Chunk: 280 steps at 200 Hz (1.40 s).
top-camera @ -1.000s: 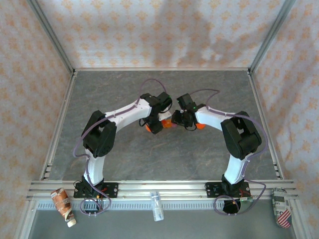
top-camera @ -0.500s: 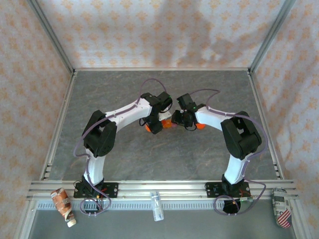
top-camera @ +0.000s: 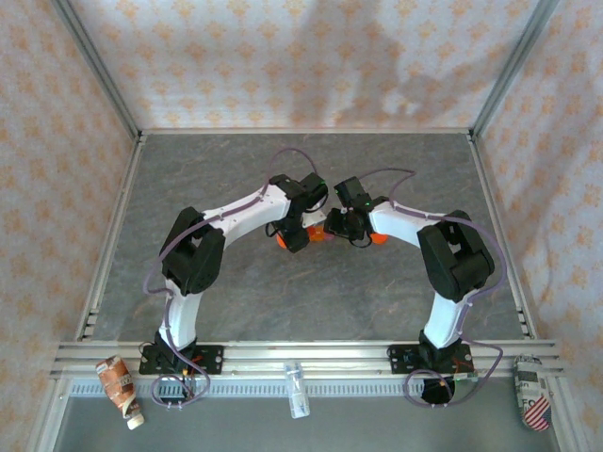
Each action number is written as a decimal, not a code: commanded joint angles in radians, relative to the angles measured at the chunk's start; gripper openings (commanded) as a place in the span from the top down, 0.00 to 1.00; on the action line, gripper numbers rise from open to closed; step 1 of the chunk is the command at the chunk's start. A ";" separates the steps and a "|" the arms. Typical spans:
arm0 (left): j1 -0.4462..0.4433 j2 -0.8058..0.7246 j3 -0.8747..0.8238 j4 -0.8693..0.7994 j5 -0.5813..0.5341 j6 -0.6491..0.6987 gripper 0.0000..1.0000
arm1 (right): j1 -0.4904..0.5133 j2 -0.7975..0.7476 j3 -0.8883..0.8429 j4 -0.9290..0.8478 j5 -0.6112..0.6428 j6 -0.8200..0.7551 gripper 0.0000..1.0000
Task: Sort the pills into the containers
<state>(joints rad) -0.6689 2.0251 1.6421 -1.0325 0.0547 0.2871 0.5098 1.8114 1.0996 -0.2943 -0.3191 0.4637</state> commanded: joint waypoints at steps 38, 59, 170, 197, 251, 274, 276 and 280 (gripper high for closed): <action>-0.012 0.039 0.050 -0.063 -0.062 0.018 1.00 | 0.007 0.035 0.006 -0.036 0.005 0.005 0.61; -0.013 0.044 0.052 -0.067 -0.066 0.021 1.00 | 0.008 0.034 0.006 -0.036 0.005 0.007 0.61; -0.028 0.033 0.080 -0.099 -0.069 0.027 1.00 | 0.008 0.037 0.006 -0.035 0.005 0.010 0.61; -0.027 0.041 0.085 -0.103 -0.069 0.029 1.00 | 0.007 0.041 0.005 -0.034 0.002 0.012 0.62; -0.028 0.047 0.089 -0.107 -0.064 0.031 1.00 | 0.007 0.040 0.006 -0.033 0.001 0.012 0.63; -0.027 0.053 0.100 -0.113 -0.066 0.030 1.00 | 0.007 0.042 0.006 -0.033 -0.001 0.013 0.63; -0.027 0.055 0.101 -0.115 -0.067 0.031 1.00 | 0.007 0.043 0.006 -0.033 -0.001 0.012 0.63; -0.028 0.057 0.105 -0.118 -0.068 0.031 1.00 | 0.007 0.042 0.006 -0.033 0.000 0.012 0.63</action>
<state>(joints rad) -0.6876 2.0575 1.7073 -1.1023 0.0132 0.2977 0.5098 1.8168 1.1019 -0.2897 -0.3309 0.4709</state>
